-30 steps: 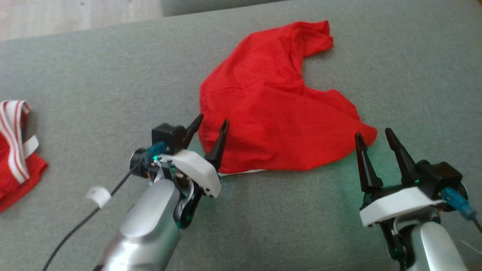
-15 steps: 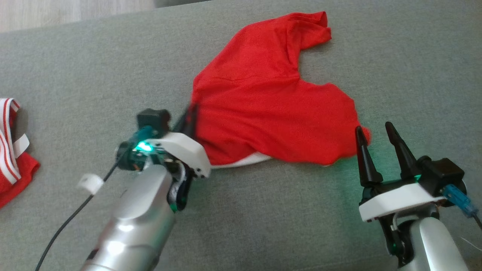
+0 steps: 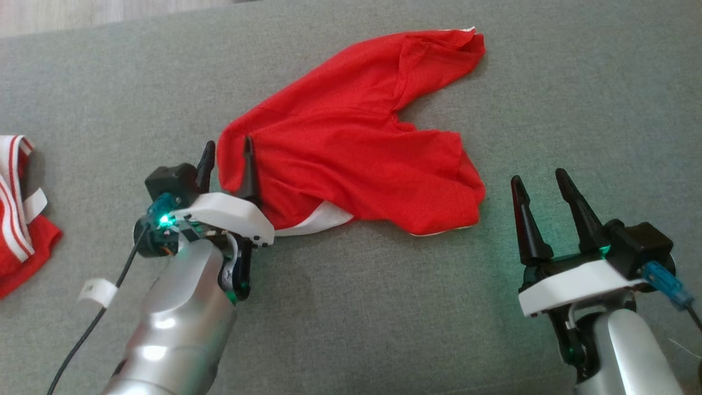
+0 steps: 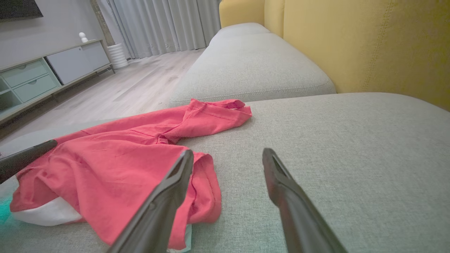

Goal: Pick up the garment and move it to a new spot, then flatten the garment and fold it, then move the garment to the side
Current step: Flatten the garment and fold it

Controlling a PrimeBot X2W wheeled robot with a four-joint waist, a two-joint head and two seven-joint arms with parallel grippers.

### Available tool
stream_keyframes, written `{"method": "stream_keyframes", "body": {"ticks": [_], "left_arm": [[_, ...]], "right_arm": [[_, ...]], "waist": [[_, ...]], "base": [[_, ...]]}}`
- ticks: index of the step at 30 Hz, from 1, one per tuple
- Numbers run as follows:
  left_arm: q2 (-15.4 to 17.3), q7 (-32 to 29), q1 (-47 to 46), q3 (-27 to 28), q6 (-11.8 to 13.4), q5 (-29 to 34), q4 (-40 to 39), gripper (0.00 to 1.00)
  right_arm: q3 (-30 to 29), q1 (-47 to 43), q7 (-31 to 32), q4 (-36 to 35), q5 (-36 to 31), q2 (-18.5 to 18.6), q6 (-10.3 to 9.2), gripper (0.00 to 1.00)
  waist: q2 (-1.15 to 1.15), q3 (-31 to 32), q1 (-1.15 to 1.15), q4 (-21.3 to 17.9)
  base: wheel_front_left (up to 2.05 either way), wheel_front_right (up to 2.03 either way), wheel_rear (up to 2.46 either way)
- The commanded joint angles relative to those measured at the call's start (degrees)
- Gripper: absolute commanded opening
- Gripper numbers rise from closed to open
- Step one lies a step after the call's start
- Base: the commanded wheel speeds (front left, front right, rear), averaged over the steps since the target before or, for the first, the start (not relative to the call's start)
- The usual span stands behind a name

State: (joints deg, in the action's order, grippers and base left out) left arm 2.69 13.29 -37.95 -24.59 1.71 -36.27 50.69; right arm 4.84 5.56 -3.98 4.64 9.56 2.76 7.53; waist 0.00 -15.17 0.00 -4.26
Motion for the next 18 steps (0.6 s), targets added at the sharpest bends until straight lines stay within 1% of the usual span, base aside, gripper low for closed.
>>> {"method": "stream_keyframes", "body": {"ticks": [1, 4, 6, 10, 13, 15, 18], "left_arm": [[1.4, 1.04, -0.56, 0.92, -0.81, 0.7, -2.04, 1.0], [2.27, 1.59, 2.78, 1.04, -2.97, 1.65, -5.52, 1.0], [3.65, 1.66, 5.8, 2.39, -3.27, 3.27, -10.7, 1.0], [7.18, 1.69, 14.84, 6.56, -2.18, 8.22, -22.91, 1.0], [9.35, 1.69, 21.7, 9.86, -1.38, 10.96, -29.98, 1.0], [10.24, 1.7, 25.58, 12.66, -0.74, 11.93, -33.88, 1.0], [10.44, 1.7, 30.81, 16.11, 0.73, 12.45, -37.73, 1.0]], "right_arm": [[0.91, 1.28, -0.01, -1.82, -0.27, 0.12, -0.04, 1.0], [0.12, 0.78, 0.23, -1.97, -0.48, 0.12, -0.04, 1.0], [-0.28, 0.27, 0.48, -2.06, -0.58, 0.12, -0.04, 1.0], [-0.4, -0.95, 1.25, -1.98, -0.58, 0.12, -0.04, 1.0], [-0.15, -1.94, 2.0, -1.61, -0.74, 0.12, -0.04, 1.0], [0.0, -2.76, 2.51, -1.39, -0.92, 0.12, -0.04, 1.0], [0.49, -4.2, 3.45, -1.0, -1.35, 0.13, -0.04, 1.0]], "waist": [[0.0, 0.57, 0.0, 0.16], [0.0, 1.69, 0.0, 0.68], [0.0, 2.55, 0.0, 1.12], [0.0, 4.62, 0.0, 1.87], [0.0, 6.25, 0.0, 2.53], [0.0, 7.33, 0.0, 3.0], [0.0, 8.72, 0.0, 3.6]], "base": [[0.0, 0.0, 0.0], [0.0, 0.0, 0.0], [0.0, 0.0, 0.0], [0.0, 0.0, 0.0], [0.0, 0.0, 0.0], [0.0, 0.0, 0.0], [0.0, 0.0, 0.0]]}}
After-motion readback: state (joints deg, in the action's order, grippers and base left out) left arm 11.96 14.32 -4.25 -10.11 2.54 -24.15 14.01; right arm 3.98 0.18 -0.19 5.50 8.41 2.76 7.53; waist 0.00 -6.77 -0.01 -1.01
